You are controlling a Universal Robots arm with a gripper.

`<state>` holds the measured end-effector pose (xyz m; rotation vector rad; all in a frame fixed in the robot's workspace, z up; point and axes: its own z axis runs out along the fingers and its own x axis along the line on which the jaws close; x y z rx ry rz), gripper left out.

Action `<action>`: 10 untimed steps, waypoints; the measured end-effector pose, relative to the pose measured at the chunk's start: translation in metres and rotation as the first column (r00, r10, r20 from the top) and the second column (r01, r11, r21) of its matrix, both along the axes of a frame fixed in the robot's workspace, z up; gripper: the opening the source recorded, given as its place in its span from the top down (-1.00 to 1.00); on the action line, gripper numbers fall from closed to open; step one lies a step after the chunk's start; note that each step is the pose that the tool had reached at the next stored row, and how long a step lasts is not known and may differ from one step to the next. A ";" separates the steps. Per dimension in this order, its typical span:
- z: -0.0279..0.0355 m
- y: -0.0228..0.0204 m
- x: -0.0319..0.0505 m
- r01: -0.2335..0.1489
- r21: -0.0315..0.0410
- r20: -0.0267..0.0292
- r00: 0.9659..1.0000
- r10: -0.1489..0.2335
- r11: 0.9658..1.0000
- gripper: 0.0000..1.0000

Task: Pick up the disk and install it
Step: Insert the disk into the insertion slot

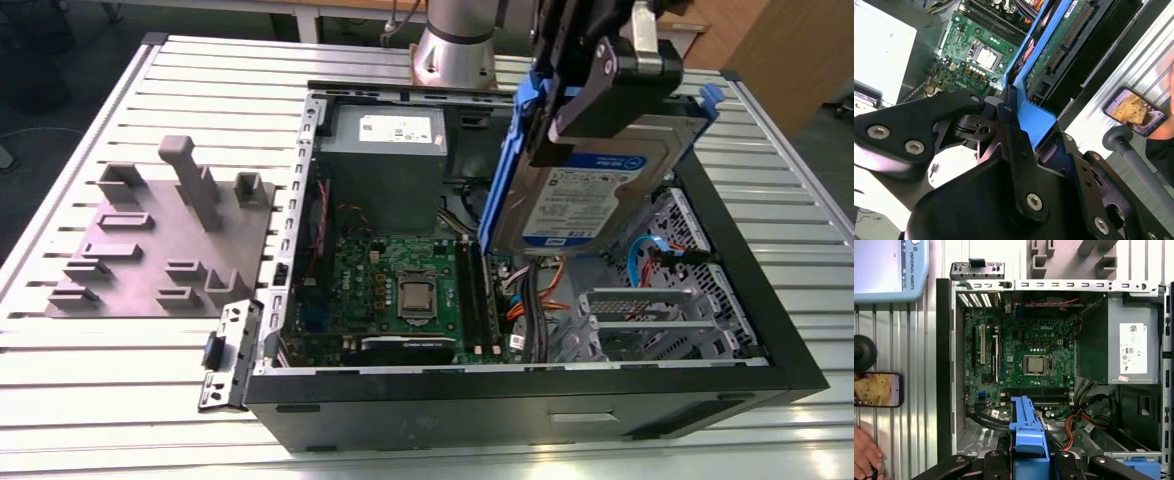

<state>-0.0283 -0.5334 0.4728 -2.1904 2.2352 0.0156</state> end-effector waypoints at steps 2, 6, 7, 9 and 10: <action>-0.0007 -0.0036 0.0005 0.000 0.000 0.000 1.000 0.000 1.000 0.26; -0.0020 -0.0097 0.0006 0.000 0.000 0.000 1.000 0.000 1.000 0.26; -0.0021 -0.0104 0.0005 0.000 0.000 0.000 1.000 0.000 1.000 0.26; -0.0022 -0.0107 0.0005 0.000 0.000 0.000 1.000 0.000 1.000 0.26; -0.0021 -0.0108 0.0006 0.000 0.000 0.000 1.000 0.000 1.000 0.26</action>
